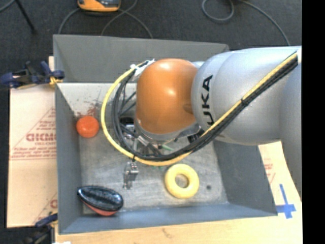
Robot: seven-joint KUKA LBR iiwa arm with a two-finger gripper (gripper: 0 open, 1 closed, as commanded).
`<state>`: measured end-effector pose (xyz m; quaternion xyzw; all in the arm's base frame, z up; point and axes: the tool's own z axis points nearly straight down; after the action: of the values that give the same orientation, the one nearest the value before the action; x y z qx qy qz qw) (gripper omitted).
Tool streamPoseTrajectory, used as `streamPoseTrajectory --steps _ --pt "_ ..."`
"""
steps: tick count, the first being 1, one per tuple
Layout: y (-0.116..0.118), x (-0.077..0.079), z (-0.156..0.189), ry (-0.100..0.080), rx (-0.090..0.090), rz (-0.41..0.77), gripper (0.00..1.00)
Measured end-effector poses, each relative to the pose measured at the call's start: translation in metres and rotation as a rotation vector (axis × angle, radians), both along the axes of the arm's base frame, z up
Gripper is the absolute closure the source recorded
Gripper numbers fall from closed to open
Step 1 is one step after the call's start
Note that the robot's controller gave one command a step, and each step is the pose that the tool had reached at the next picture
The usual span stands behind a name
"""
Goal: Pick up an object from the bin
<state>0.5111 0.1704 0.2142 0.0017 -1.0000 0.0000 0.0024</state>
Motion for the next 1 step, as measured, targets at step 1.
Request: streamPoseTrajectory --steps 1 --pt "-0.0008 0.0019 0.0036 -0.007 0.001 -0.003 0.0"
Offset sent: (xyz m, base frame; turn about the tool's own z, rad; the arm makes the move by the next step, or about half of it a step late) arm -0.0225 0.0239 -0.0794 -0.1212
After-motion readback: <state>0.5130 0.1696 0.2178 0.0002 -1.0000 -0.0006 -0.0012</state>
